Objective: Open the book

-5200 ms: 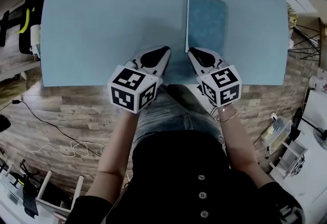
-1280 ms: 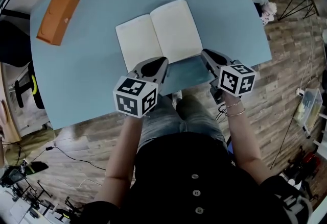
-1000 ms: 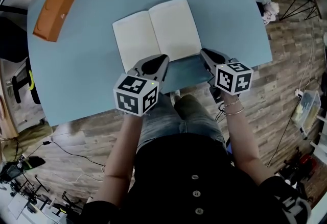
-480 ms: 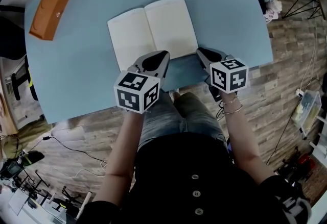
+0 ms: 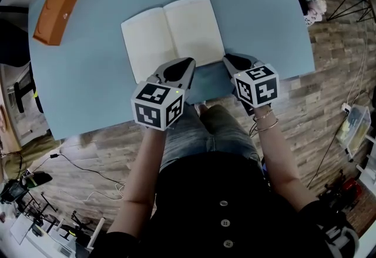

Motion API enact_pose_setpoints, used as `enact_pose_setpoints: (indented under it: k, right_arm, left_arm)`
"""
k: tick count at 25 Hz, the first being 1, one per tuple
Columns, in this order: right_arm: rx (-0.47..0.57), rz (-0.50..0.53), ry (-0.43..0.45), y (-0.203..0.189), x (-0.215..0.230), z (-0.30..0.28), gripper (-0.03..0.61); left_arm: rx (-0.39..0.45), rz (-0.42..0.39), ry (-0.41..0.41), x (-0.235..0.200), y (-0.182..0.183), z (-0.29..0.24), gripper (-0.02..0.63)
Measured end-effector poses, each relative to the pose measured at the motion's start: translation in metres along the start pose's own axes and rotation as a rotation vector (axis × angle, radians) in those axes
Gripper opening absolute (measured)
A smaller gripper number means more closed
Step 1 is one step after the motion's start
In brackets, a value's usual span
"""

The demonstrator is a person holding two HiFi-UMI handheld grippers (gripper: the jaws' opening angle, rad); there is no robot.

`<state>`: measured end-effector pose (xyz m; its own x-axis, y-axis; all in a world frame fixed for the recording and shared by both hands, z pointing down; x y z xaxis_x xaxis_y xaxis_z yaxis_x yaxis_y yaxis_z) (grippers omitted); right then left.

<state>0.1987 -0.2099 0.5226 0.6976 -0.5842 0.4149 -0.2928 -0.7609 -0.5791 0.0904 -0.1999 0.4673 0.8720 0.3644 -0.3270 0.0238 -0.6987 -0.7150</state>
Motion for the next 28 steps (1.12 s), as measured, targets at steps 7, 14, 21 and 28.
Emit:
enact_pose_setpoints:
  k: [7,14,21,28]
  right_arm:
    - [-0.017,0.077,-0.035,0.0,-0.001,-0.001,0.037]
    - [-0.025,0.093,-0.044,0.002,-0.001,-0.002,0.054]
    - [-0.008,0.073,-0.073,0.001,0.004,0.005,0.104]
    - [0.042,0.077,-0.091,0.012,-0.006,0.007,0.122]
  left_arm:
    - [0.005,0.006,0.018,0.003,0.0,0.0,0.015]
    - [0.004,-0.009,0.008,0.005,0.002,-0.001,0.015]
    - [0.006,-0.021,0.001,0.007,0.005,0.001,0.015]
    - [0.015,-0.022,-0.001,-0.004,0.009,0.012,0.015]
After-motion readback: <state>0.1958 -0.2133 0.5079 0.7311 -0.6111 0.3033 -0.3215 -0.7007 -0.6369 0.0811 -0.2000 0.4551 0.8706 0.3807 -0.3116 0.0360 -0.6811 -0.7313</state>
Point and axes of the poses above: the fingertips, and each gripper's own axes: z backward along the fingers, x to its right, y out of its top, the point moved 1 cm from there along z, backward along the fingers, and after that the axes turned 12 degrees about y, right-handed, at the moved point
